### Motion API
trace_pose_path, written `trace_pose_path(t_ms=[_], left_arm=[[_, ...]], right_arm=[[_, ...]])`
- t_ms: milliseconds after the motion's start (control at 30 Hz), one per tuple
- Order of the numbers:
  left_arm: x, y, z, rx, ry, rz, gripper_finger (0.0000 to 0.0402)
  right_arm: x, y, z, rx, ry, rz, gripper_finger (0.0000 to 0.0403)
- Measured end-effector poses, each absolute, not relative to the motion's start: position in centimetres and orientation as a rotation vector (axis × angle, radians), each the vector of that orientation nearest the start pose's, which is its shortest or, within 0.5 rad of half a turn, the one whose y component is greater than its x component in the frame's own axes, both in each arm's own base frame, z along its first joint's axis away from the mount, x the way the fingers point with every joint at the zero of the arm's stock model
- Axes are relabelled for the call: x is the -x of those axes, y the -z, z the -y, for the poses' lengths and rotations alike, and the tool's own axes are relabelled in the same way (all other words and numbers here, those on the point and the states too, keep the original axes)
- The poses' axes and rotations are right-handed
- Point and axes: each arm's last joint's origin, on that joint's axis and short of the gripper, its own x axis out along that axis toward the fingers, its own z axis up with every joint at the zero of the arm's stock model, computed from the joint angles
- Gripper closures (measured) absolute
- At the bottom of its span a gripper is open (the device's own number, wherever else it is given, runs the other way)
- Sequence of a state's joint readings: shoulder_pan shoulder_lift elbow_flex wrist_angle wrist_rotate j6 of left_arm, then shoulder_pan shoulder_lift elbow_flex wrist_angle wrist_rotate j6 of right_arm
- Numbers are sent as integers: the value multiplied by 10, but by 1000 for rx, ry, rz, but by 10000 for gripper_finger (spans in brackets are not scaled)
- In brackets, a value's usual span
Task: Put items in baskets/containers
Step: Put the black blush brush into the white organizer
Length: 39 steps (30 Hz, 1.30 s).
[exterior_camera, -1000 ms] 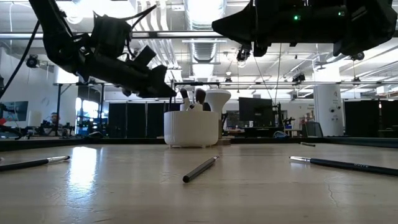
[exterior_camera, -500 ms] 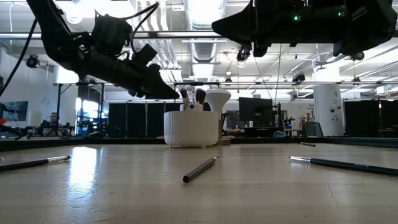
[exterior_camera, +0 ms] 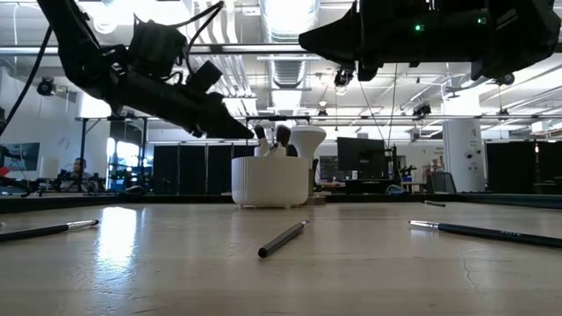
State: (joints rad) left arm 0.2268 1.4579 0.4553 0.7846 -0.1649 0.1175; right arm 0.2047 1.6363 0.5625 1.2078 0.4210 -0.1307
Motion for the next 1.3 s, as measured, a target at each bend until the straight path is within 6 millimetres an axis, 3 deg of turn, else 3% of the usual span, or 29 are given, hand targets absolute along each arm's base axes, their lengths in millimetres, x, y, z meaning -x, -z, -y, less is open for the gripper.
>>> trace_pose_path(t_ms=[133,400,633,767,900,1300], left_arm=[[-261,-170,-53,-153,-267,-244,321],[-265,-170,-31,-193,-141,-237,396],[-266,-166,-24,-185,-108,-226,401],[-264,-165,-24,-176,-111,-218,401],[-264,-165,-24,-164,-112,-217,401],[-264,-166,-25,-145,-119,-208,401]], right_arm=[[-296,-193,-49,98,225,112,351],[-290,-197,-47,171,322,0,351],[-260,-219,-52,133,387,-159,351],[-238,-221,-58,91,497,-250,367],[-220,-211,-65,54,554,-353,392],[-182,-167,-85,-303,560,-727,395]])
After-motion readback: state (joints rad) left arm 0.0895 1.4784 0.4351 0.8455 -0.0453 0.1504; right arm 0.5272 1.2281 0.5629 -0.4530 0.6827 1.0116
